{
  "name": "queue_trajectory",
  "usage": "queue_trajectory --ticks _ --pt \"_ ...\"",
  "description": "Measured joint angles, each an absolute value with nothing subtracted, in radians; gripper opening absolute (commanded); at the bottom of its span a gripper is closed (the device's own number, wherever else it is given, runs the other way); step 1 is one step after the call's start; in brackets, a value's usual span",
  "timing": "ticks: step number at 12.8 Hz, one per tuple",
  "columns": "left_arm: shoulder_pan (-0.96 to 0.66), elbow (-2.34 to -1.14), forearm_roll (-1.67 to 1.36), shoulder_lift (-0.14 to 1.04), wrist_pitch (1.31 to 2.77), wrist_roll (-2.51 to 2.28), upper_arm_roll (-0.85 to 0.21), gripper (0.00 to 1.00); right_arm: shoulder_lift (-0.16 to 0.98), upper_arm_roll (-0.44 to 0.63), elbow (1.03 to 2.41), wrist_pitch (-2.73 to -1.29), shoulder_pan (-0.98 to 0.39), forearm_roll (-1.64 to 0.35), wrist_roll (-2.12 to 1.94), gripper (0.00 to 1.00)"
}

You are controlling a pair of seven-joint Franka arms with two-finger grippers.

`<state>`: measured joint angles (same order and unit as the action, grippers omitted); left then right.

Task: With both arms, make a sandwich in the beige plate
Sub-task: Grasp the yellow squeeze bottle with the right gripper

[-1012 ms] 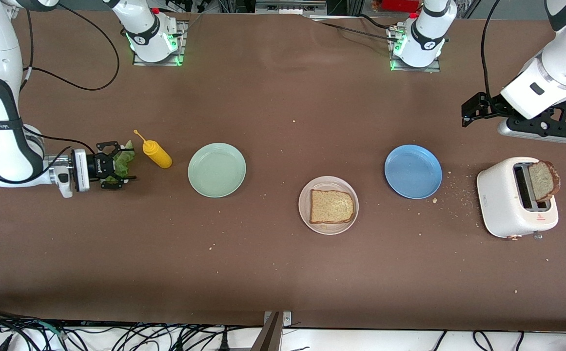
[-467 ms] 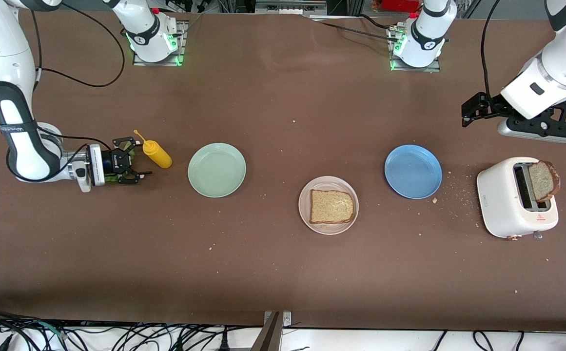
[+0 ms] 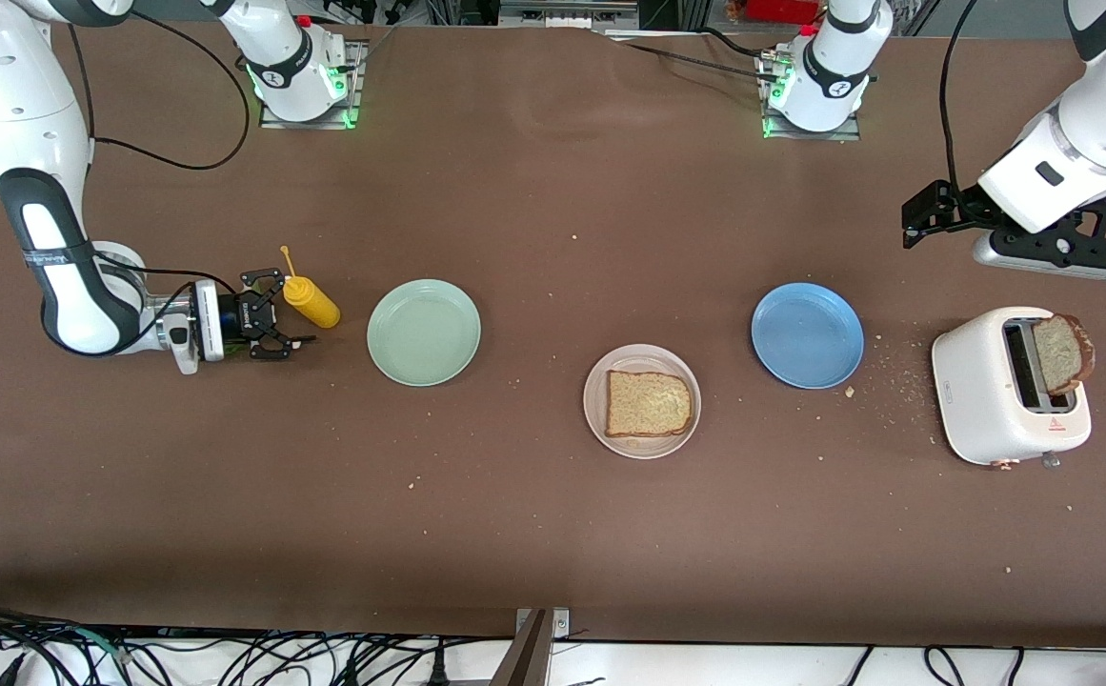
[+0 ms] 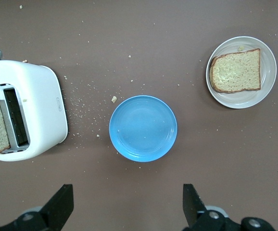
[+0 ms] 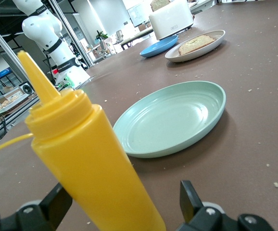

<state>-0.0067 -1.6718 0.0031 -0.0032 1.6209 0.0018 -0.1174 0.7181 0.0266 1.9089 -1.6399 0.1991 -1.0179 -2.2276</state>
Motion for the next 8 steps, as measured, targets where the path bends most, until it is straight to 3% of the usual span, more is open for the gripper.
queue_trajectory --ticks 2,5,6,8 --pt "-0.007 -1.672 0.003 -0.003 1.621 0.002 -0.117 1.00 0.727 0.027 1.913 -1.640 0.195 -1.027 -2.233 0.86" --pt "-0.007 -1.672 0.003 -0.003 1.621 0.002 -0.117 1.00 0.730 0.027 1.925 -1.640 0.186 -1.038 -2.244 0.13" --pt "-0.007 -1.672 0.003 -0.003 1.621 0.002 -0.117 1.00 0.730 0.027 1.925 -1.640 0.185 -1.040 -2.255 0.00" --pt "-0.007 -1.672 0.003 -0.003 1.621 0.002 -0.117 1.00 0.730 0.027 1.925 -1.643 0.185 -1.045 -2.268 0.00"
